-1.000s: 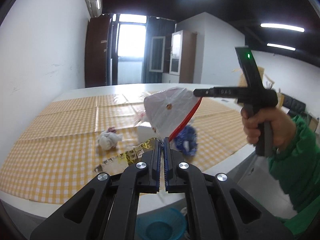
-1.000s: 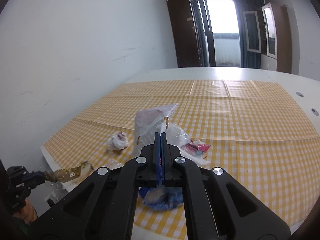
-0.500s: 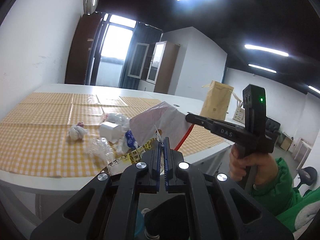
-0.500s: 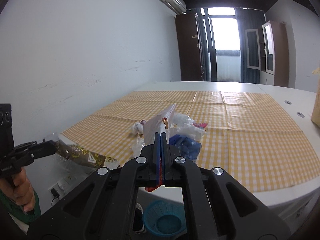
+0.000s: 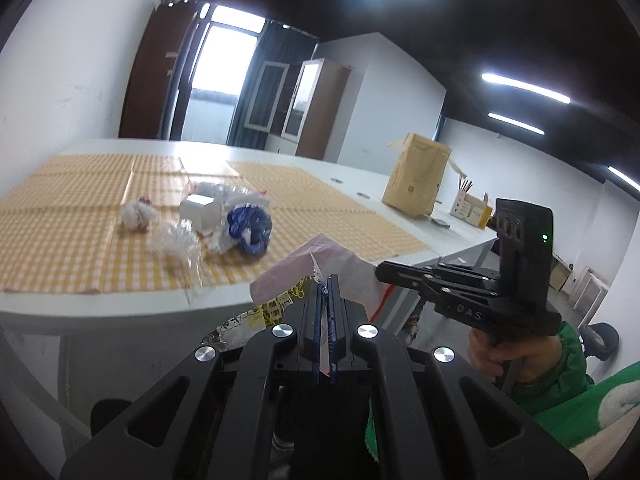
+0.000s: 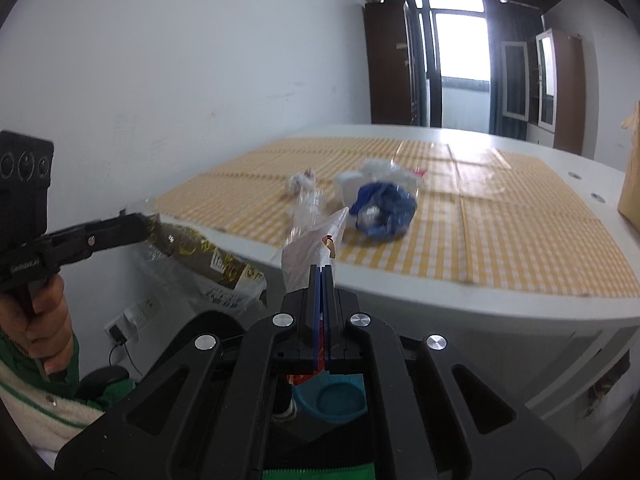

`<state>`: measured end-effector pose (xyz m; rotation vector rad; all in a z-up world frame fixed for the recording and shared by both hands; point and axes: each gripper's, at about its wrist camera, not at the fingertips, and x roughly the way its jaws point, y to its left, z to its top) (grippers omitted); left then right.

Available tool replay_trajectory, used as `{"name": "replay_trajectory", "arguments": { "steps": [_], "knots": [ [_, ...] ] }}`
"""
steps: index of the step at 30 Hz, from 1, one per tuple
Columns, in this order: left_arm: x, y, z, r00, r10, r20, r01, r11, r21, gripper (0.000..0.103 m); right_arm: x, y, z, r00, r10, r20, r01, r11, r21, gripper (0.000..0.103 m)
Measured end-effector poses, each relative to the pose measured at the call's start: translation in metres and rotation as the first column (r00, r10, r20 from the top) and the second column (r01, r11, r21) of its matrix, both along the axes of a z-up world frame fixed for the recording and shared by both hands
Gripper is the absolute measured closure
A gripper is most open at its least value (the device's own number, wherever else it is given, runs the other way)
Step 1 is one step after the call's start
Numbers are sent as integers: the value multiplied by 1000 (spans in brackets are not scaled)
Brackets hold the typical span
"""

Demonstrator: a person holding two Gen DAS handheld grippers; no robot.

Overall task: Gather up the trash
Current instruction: 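Carry the white bag down over the blue wastebasket with the right tool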

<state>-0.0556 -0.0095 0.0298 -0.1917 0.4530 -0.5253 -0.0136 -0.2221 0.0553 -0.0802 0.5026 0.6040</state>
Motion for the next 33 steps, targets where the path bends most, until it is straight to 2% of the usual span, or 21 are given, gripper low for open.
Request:
{"name": "replay_trajectory", "arguments": {
  "steps": [9, 15, 19, 23, 28, 31, 33],
  "knots": [
    [33, 1, -65, 989, 21, -146, -18, 1000, 21, 101, 30, 14, -74, 989, -35, -145, 26, 998, -61, 103],
    [59, 1, -106, 978, 33, -206, -27, 999, 34, 101, 54, 26, -121, 972, -56, -229, 38, 996, -82, 103],
    [74, -1, -134, 967, 35, -252, -29, 999, 28, 101, 71, 33, -153, 952, -81, -296, 59, 995, -83, 103],
    [96, 2, -164, 952, 30, -303, -37, 999, -17, 101, 89, 37, -185, 927, -112, -357, 90, 993, -77, 103],
    [121, 3, -202, 940, 41, -340, -57, 998, -37, 101, 113, 45, -224, 900, -153, -409, 117, 987, -111, 103],
    [136, 10, -227, 915, 65, -399, -101, 992, -70, 101, 131, 48, -254, 863, -186, -470, 143, 982, -126, 103],
    [148, 18, -246, 885, 83, -459, -153, 982, -115, 101, 141, 50, -269, 842, -212, -497, 156, 976, -152, 103]
  ]
}}
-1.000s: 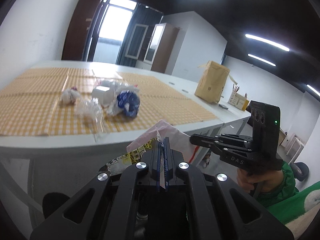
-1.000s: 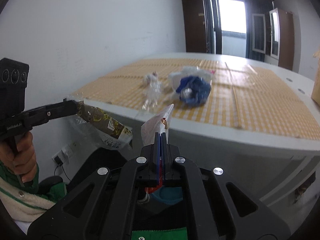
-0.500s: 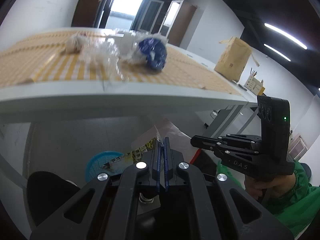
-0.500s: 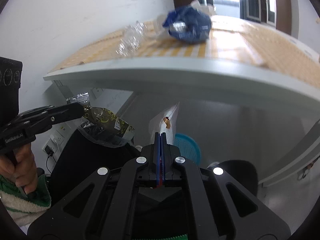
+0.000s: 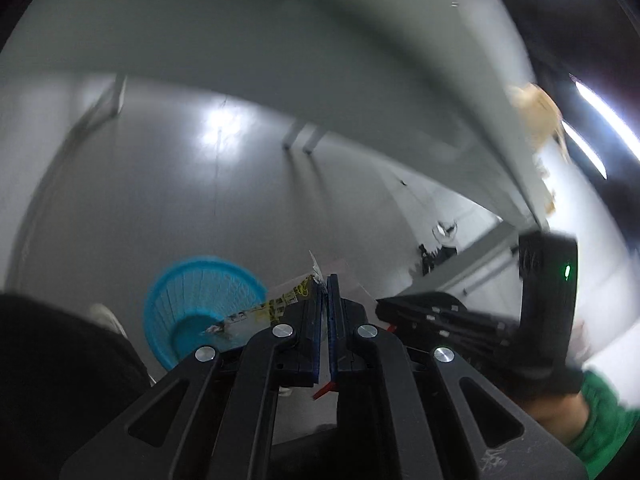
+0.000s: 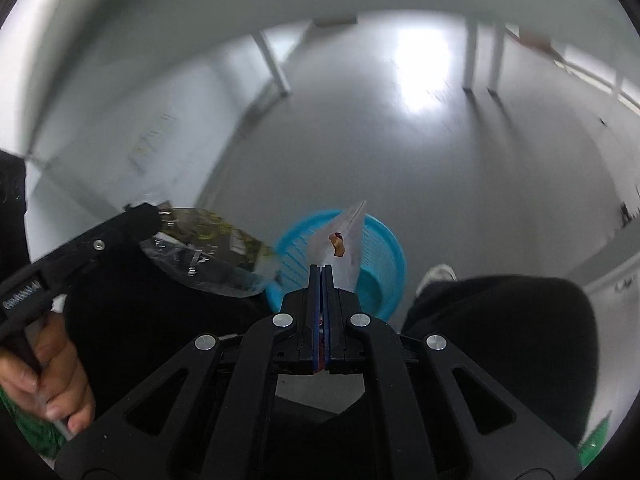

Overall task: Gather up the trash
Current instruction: 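Carry the white bag down over the blue wastebasket with the right tool, then open the right tool to drop the white bag into the wastebasket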

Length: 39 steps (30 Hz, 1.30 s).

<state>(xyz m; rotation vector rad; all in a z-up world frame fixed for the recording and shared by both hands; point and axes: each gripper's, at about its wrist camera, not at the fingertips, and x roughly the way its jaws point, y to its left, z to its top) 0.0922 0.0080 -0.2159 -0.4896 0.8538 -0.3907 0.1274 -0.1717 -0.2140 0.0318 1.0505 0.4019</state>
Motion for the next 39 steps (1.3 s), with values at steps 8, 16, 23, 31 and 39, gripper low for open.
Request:
{"name": "replay_trajectory", "arguments": {
  "steps": [8, 16, 23, 31, 39],
  "knots": [
    [49, 8, -57, 980, 121, -158, -119, 993, 27, 101, 45, 15, -46, 996, -45, -80, 41, 998, -52, 103],
    [85, 9, -87, 964, 140, -225, -125, 989, 80, 101, 86, 40, -98, 985, -55, -165, 37, 994, -106, 103],
    [120, 1, -126, 943, 147, -299, -109, 984, 139, 101, 119, 40, -141, 964, -102, -245, 76, 991, -113, 103],
    [140, 9, -171, 886, 165, -433, -121, 984, 128, 101, 136, 38, -173, 951, -136, -279, 96, 984, -150, 103],
    [141, 17, -174, 871, 200, -450, -162, 979, 120, 101, 140, 40, -180, 946, -144, -290, 104, 983, -148, 102]
  ]
}}
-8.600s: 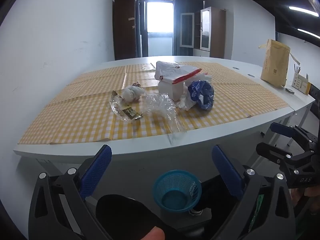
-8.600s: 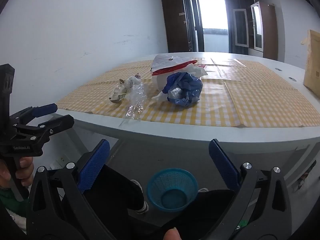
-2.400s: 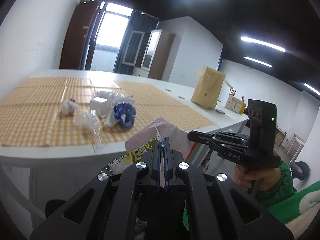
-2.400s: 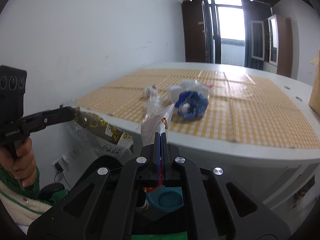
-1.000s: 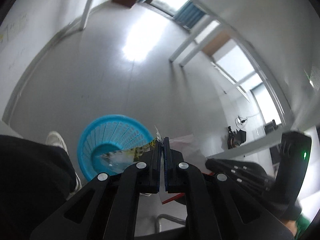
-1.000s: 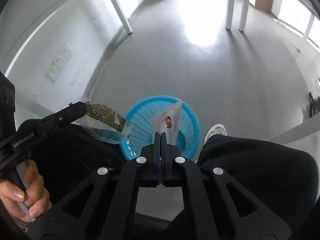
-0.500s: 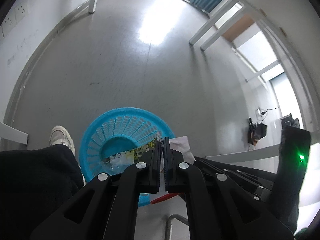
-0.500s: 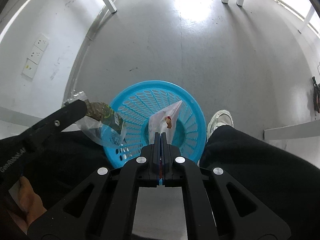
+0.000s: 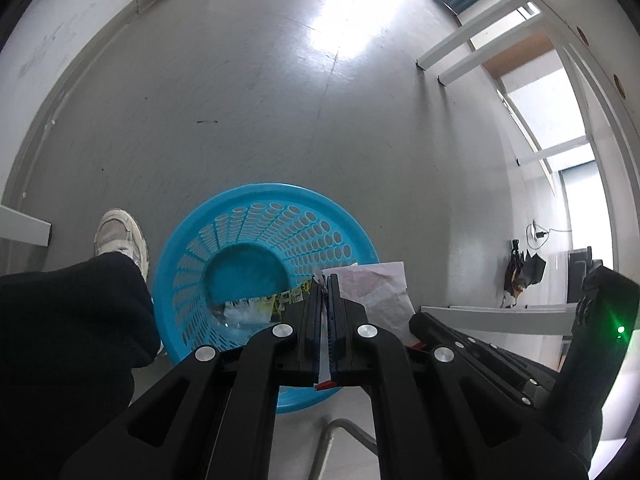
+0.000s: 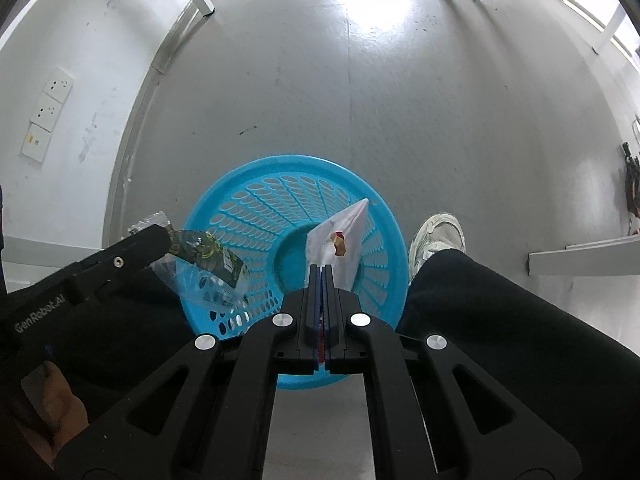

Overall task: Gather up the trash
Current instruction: 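Open the right tool to drop the white bag into the wastebasket, then raise both tools back toward the remaining trash on the table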

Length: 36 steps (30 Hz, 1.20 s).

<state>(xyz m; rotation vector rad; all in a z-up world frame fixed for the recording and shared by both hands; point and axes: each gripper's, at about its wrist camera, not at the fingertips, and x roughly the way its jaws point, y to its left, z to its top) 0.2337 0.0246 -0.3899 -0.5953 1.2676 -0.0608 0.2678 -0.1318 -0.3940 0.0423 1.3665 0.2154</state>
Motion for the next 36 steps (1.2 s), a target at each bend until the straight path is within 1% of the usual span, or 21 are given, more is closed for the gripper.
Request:
{"name": "replay_trajectory", "arguments": {
  "steps": [2, 3, 4, 5, 6, 11, 14, 15, 16, 18, 20, 23, 25, 28, 30, 31, 32, 33, 34, 35, 36],
  "knots": [
    [0, 4, 2, 1000, 25, -11, -25, 1000, 8, 95, 0, 0, -3, 999, 2, -32, -2, 1000, 17, 100],
    [-1, 6, 2, 999, 39, -20, -39, 999, -5, 80, 0, -1, -3, 999, -2, -39, 3, 1000, 19, 98],
    [-2, 9, 2, 998, 52, -25, -52, 999, -15, 73, -1, -2, -2, 999, -7, -36, 8, 1000, 24, 94],
    [-4, 11, 4, 998, 61, -21, -62, 998, -9, 73, -1, -4, 0, 999, -15, -28, 16, 999, 28, 83],
    [-5, 12, 7, 998, 63, -16, -63, 998, -1, 73, -1, -5, 2, 1000, -23, -18, 24, 999, 25, 74],
    [-14, 14, 16, 998, 67, -12, -66, 998, 23, 73, -5, -10, 9, 999, -45, -21, 45, 999, 9, 73],
    [-22, 14, 23, 998, 66, -19, -65, 998, 8, 72, -14, -6, 20, 1000, -25, -12, 25, 1000, -1, 69],
    [-25, 13, 26, 998, 54, -17, -54, 999, 3, 68, -18, -5, 25, 1000, -18, -11, 18, 1000, -5, 65],
    [-28, 10, 30, 999, 35, -13, -35, 999, 0, 65, -22, -4, 30, 1000, -11, -10, 11, 1000, -3, 63],
    [-35, 6, 39, 1000, 14, 0, -14, 1000, 26, 65, -35, -2, 42, 1000, 2, -1, -2, 1000, -7, 60],
    [-45, 4, 50, 1000, 7, 9, -8, 997, 74, 66, -46, -5, 54, 1000, -12, 13, 12, 1000, -24, 58],
    [-65, 5, 65, 1000, 17, 11, -18, 992, 125, 67, -60, -16, 70, 999, -44, 28, 44, 999, 0, 58],
    [-79, 9, 74, 999, 31, 19, -34, 989, 146, 67, -70, -21, 82, 998, -46, 45, 45, 999, 26, 57],
    [-99, 11, 93, 998, 45, 46, -53, 982, 184, 66, -91, -24, 103, 996, -30, 82, 28, 999, 26, 55],
    [-111, 9, 105, 997, 34, 75, -49, 978, 204, 63, -107, -33, 120, 992, -49, 119, 46, 998, 30, 54],
    [-118, 8, 111, 996, 21, 83, -38, 977, 208, 63, -115, -37, 131, 988, -52, 145, 47, 998, 38, 54],
    [-125, 5, 119, 996, 1, 91, -18, 983, 184, 63, -120, -41, 138, 986, -55, 160, 49, 998, 43, 54],
    [-131, 1, 126, 994, -24, 103, 7, 986, 168, 61, -126, -44, 147, 982, -61, 180, 53, 997, 48, 51],
    [-138, -4, 135, 991, -53, 124, 29, 982, 185, 60, -132, -47, 155, 978, -65, 199, 55, 997, 56, 48],
    [-142, -6, 142, 988, -66, 140, 37, 978, 206, 60, -139, -51, 164, 973, -69, 221, 55, 996, 69, 42],
    [-147, -9, 148, 984, -80, 160, 43, 974, 222, 58, -145, -53, 171, 968, -70, 241, 53, 995, 79, 42]
  ]
}}
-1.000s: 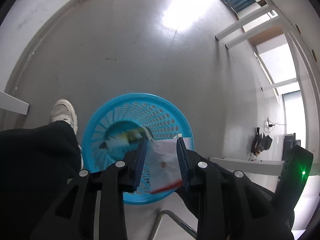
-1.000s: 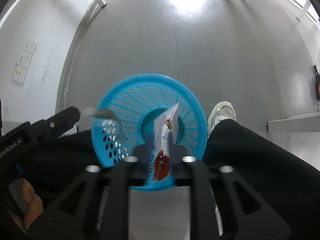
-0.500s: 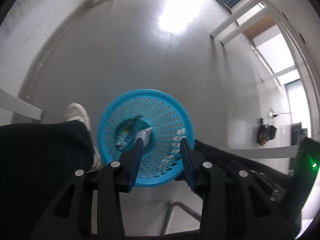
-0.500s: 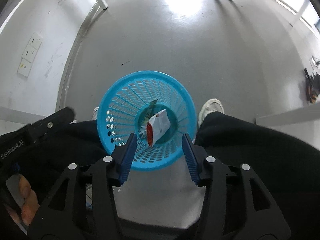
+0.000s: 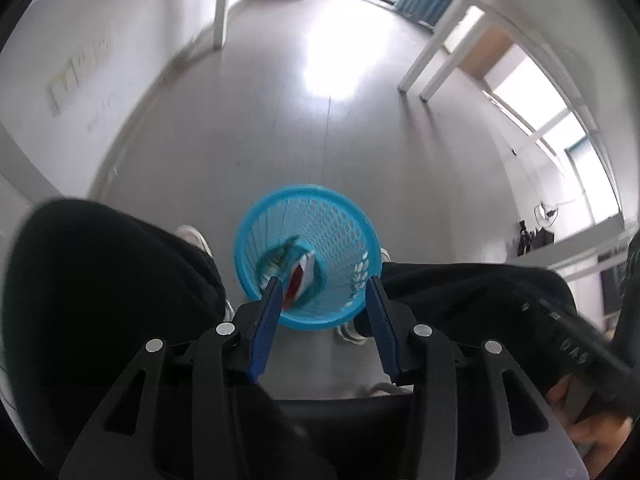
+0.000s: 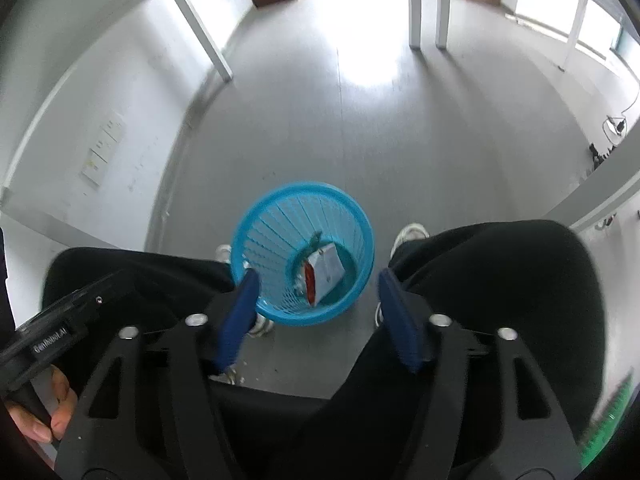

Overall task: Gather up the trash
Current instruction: 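Raise both tools back toward the remaining trash on the table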

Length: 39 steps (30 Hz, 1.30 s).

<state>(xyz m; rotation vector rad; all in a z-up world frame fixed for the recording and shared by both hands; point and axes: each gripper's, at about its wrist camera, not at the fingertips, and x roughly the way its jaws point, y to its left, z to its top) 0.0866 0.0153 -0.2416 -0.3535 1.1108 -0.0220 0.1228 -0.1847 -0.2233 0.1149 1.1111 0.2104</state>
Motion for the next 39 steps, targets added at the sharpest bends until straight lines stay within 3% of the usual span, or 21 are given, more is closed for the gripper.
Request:
{"name": "replay_trajectory", "arguments": {
  "steps": [8, 13, 14, 16, 18, 21, 23, 26, 32, 39],
  "knots": [
    [-32, -8, 58, 981, -59, 184, 41, 994, 101, 49, -39, 3, 62, 977, 70, 203, -68, 998, -14, 35],
    [-55, -13, 99, 943, -119, 312, 56, 977, 205, 31, -60, -4, 99, 949, 86, 302, -89, 996, -5, 32],
    [-57, -11, 108, 933, -122, 339, 49, 975, 215, 28, -63, -4, 108, 942, 85, 323, -89, 996, -5, 29],
    [-63, -7, 125, 915, -119, 385, 34, 975, 220, 12, -67, -6, 125, 927, 86, 365, -90, 996, -6, 25],
    [-66, -6, 144, 891, -106, 441, 1, 973, 232, 6, -70, -6, 147, 905, 87, 416, -93, 996, -6, 19],
    [-70, -3, 168, 849, -110, 517, -44, 960, 275, 6, -69, -6, 176, 872, 85, 482, -98, 995, 1, 13],
    [-65, -2, 180, 834, -118, 538, -51, 956, 289, 6, -62, -8, 196, 850, 79, 521, -92, 996, 0, 9],
    [-58, 5, 198, 821, -82, 564, -69, 968, 241, 6, -53, -4, 219, 827, 67, 558, -91, 996, 16, 9],
    [-45, 10, 209, 816, -71, 573, -56, 978, 200, 6, -30, 4, 244, 814, 60, 578, -94, 995, 28, 9],
    [-24, 16, 205, 845, -86, 529, -28, 979, 203, 6, 5, 16, 247, 829, 66, 555, -111, 993, 48, 9]
  ]
}}
